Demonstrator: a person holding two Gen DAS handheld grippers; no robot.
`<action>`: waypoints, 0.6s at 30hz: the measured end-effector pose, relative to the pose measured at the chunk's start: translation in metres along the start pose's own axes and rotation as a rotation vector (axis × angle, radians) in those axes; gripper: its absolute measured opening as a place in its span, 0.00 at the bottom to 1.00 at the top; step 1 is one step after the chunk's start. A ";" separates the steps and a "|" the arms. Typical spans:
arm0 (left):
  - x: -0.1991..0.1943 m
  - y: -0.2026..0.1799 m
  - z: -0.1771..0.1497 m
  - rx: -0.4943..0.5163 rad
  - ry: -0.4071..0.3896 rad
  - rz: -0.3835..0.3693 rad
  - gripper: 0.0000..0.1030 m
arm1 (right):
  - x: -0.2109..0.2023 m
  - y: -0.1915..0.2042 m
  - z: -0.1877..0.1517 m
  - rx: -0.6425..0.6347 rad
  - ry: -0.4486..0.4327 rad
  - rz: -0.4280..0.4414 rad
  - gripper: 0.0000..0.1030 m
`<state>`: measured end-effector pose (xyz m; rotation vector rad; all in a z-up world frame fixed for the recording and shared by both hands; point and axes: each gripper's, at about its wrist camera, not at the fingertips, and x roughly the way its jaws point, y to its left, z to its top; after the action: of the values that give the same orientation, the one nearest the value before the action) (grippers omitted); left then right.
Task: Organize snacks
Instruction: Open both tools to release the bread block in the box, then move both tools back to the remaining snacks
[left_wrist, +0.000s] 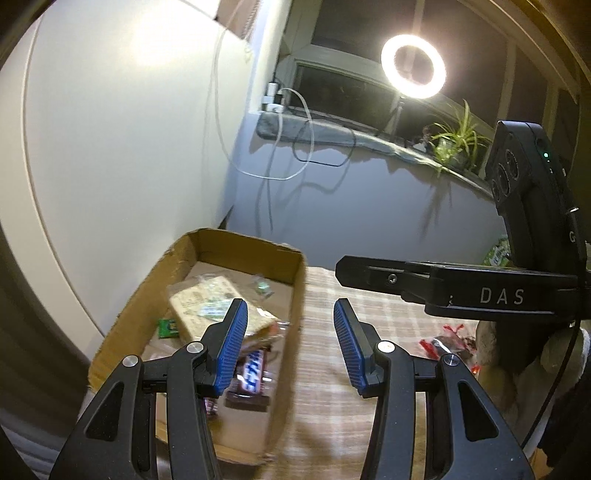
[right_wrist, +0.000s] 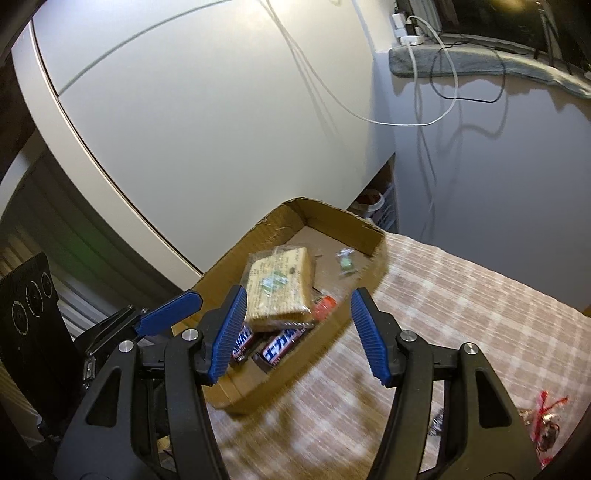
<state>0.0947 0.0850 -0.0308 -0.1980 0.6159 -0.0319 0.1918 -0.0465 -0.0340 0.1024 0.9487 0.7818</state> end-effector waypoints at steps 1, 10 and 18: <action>0.000 -0.003 0.000 0.007 -0.001 -0.005 0.46 | -0.003 -0.001 -0.001 0.003 -0.003 -0.003 0.62; -0.005 -0.036 -0.007 0.062 -0.001 -0.052 0.55 | -0.052 -0.029 -0.021 0.021 -0.057 -0.072 0.76; 0.009 -0.065 -0.023 0.092 0.041 -0.109 0.59 | -0.103 -0.065 -0.054 0.039 -0.094 -0.206 0.91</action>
<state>0.0903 0.0168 -0.0415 -0.1417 0.6420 -0.1700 0.1520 -0.1728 -0.0214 0.0730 0.8704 0.5638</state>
